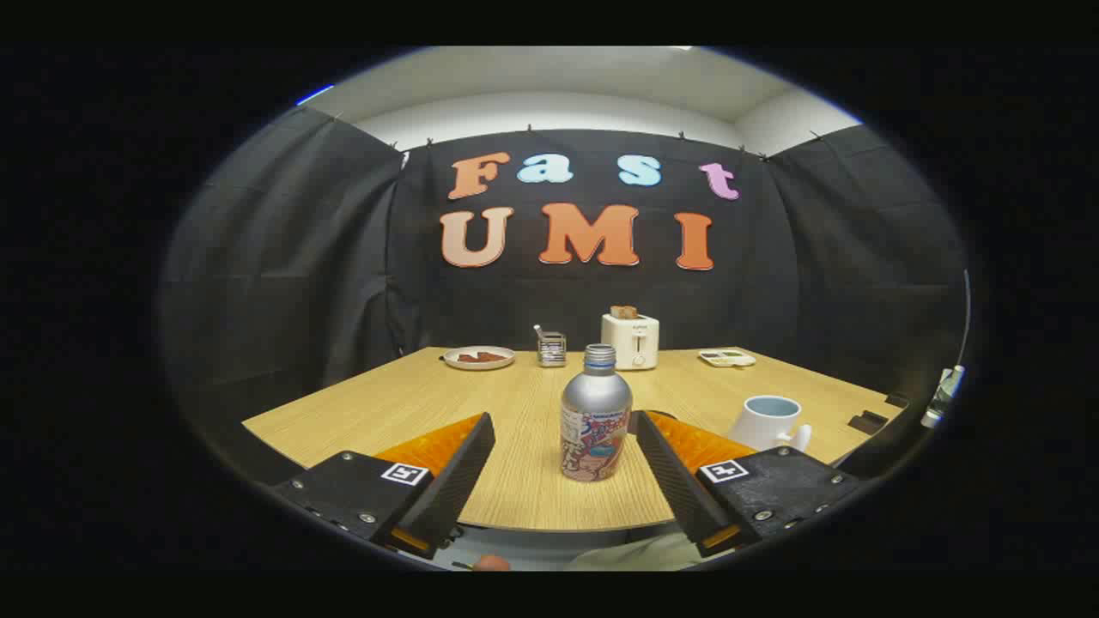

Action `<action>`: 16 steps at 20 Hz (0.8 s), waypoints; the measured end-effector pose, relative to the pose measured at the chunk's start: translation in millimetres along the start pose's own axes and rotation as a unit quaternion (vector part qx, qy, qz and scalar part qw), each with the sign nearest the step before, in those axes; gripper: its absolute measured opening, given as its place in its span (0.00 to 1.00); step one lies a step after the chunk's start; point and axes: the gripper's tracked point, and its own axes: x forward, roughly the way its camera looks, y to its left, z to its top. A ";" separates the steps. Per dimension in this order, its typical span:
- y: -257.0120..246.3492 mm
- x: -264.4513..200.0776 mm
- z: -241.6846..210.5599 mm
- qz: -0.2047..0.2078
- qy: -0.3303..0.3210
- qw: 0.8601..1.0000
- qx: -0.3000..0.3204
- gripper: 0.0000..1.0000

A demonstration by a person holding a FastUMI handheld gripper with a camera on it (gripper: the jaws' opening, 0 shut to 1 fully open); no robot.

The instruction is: Take the bottle from table, then pour the juice into the cup, finally place the bottle on the coaster

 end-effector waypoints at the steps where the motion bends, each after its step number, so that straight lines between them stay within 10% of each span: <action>1: 0.7 0.6 -0.6 0.001 0.001 1.000 0.001 0.99; 16: -3.6 4.1 -4.6 -0.010 0.002 1.000 -0.003 0.99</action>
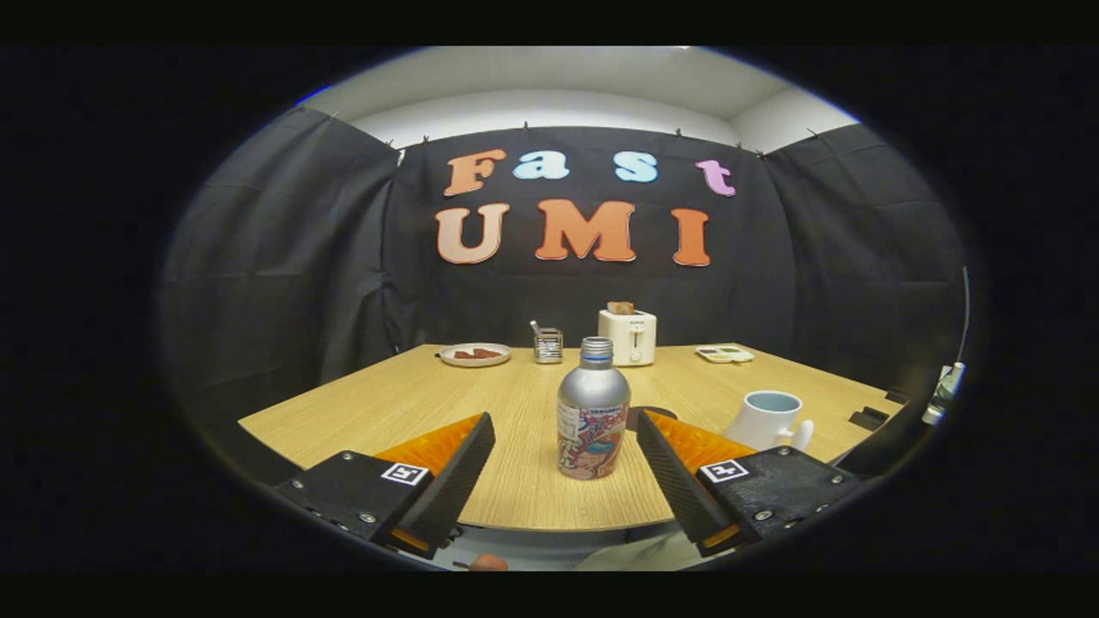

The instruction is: Take the bottle from table, then pour the juice into the cup, finally place the bottle on the coaster

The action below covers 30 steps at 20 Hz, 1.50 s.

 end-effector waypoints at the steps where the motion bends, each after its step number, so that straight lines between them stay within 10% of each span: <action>1: -0.6 3.0 -1.3 -0.003 0.001 1.000 -0.004 0.99; 30: -15.9 100.9 -75.8 -0.015 0.108 0.994 0.024 0.99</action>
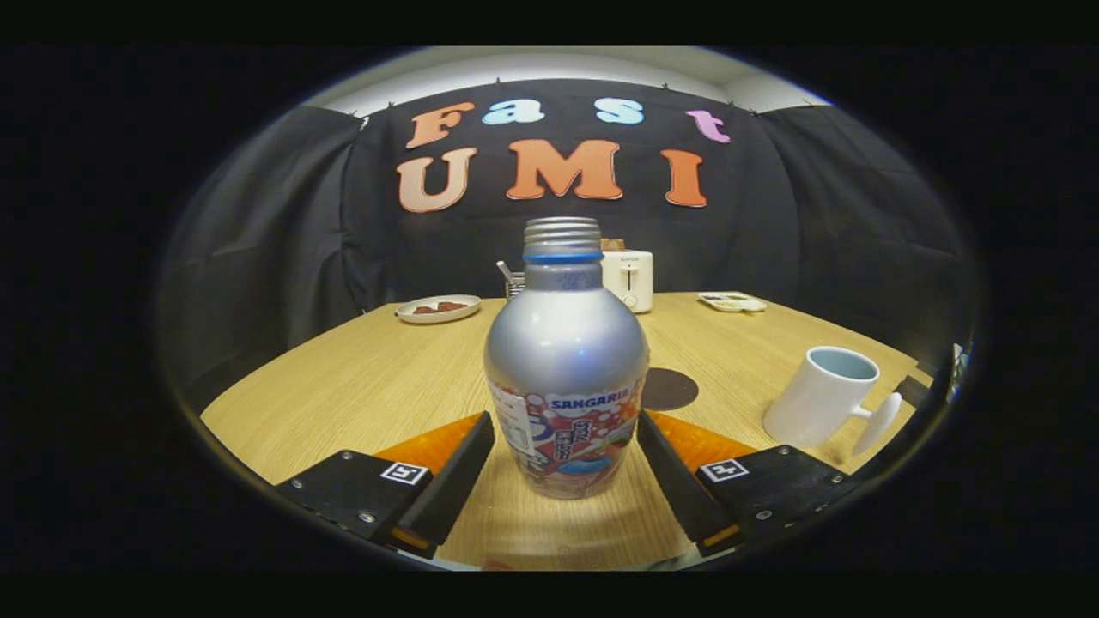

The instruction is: Take the bottle from table, then pour the juice into the cup, finally place the bottle on the coaster

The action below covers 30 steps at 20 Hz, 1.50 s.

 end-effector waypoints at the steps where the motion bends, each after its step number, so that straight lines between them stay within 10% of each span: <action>1: 0.6 1.4 1.3 0.002 -0.003 1.000 0.002 0.99; 6: -3.7 8.0 -3.0 -0.011 -0.003 1.000 -0.016 0.99; 8: -4.4 9.3 -0.7 -0.014 -0.008 1.000 -0.022 0.78; 14: -10.9 -17.7 8.8 -0.018 0.005 0.999 0.037 0.70; 19: 3.5 -32.5 29.8 0.048 0.010 0.994 0.093 0.69; 25: -10.8 -35.7 63.7 0.066 -0.019 0.972 0.226 0.70; 30: -31.9 -27.7 84.6 0.079 -0.036 0.925 0.371 0.69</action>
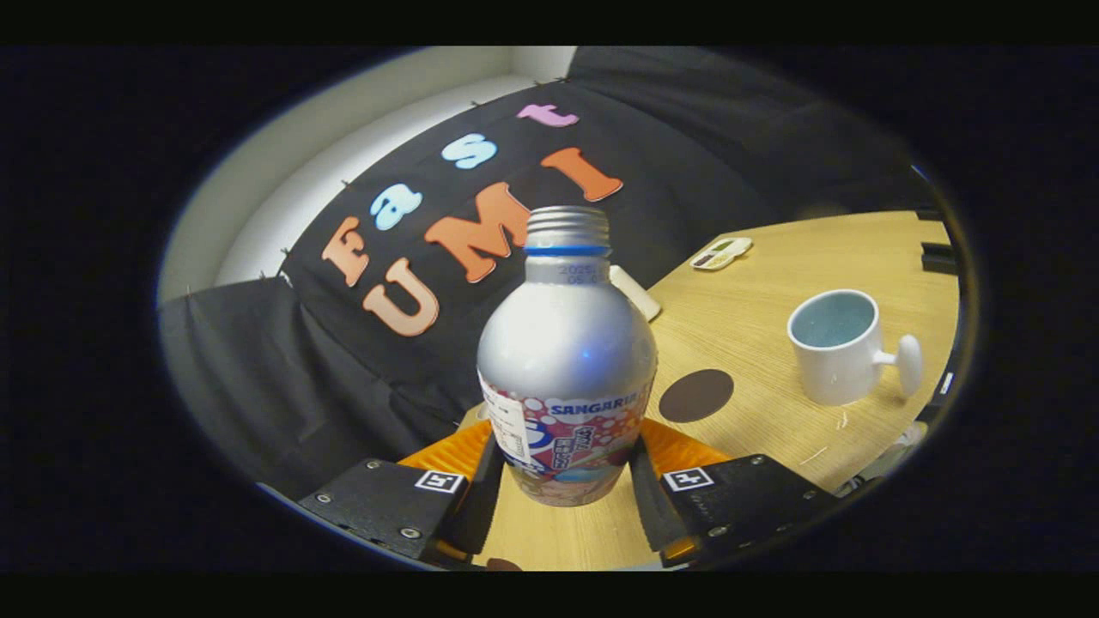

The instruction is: Take the bottle from table, then pour the juice into the cup, finally place the bottle on the coaster

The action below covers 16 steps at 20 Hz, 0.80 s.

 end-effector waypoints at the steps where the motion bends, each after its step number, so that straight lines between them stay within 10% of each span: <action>1: -1.3 2.6 1.6 0.000 0.000 1.000 0.023 0.69; 16: 21.3 28.5 30.2 0.041 -0.019 0.957 0.288 0.69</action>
